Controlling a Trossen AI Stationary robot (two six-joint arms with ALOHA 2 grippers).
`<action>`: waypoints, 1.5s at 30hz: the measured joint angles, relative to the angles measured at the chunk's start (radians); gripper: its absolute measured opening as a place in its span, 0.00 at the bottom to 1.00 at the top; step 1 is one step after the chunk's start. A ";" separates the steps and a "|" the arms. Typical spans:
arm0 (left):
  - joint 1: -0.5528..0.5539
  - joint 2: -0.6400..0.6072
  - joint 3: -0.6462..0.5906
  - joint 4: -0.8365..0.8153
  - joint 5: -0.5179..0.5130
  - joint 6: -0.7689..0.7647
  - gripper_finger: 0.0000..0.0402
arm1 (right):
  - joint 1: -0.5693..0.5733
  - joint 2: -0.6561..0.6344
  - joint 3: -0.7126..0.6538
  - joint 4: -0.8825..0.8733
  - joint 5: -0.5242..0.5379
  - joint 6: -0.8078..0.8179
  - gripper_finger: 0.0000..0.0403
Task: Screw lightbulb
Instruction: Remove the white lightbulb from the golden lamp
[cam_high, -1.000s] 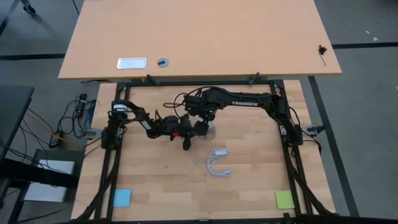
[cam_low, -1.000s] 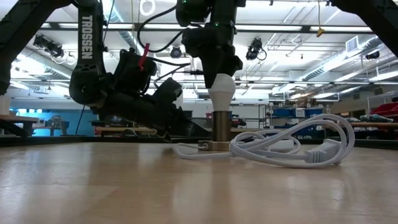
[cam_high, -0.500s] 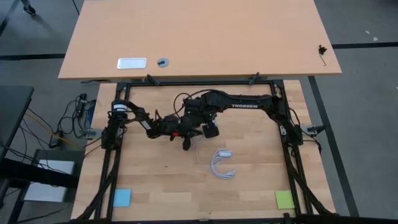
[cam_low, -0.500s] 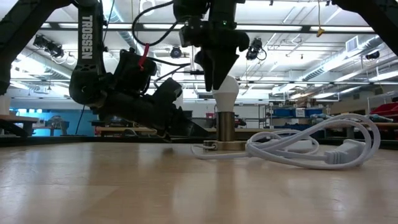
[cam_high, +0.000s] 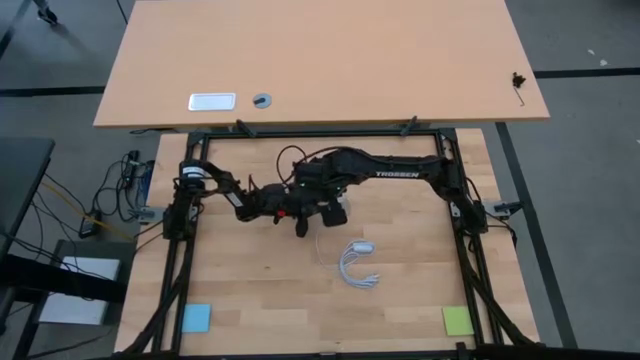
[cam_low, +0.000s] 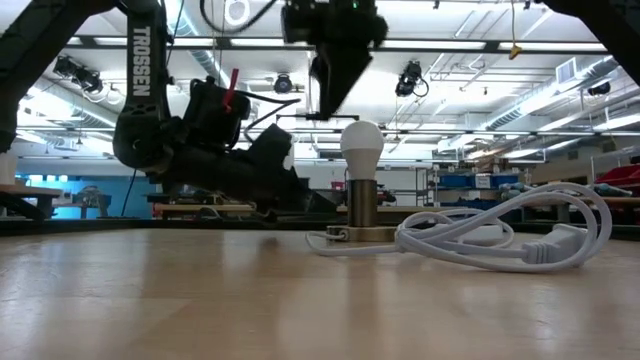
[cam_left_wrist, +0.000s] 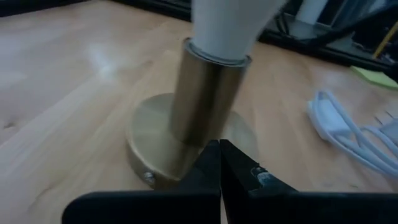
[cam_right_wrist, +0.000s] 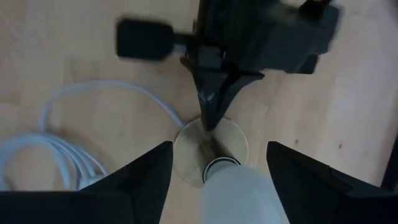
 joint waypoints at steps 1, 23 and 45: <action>0.003 0.000 0.000 0.000 -0.010 -0.008 0.00 | 0.000 0.000 0.021 -0.008 0.000 0.026 0.67; 0.004 -0.002 0.095 -0.213 -0.050 -0.025 0.00 | -0.079 -0.001 -0.036 -0.105 0.069 0.527 0.69; 0.004 -0.002 0.095 -0.219 -0.050 -0.021 0.00 | -0.101 -0.005 -0.092 -0.037 0.002 0.109 0.64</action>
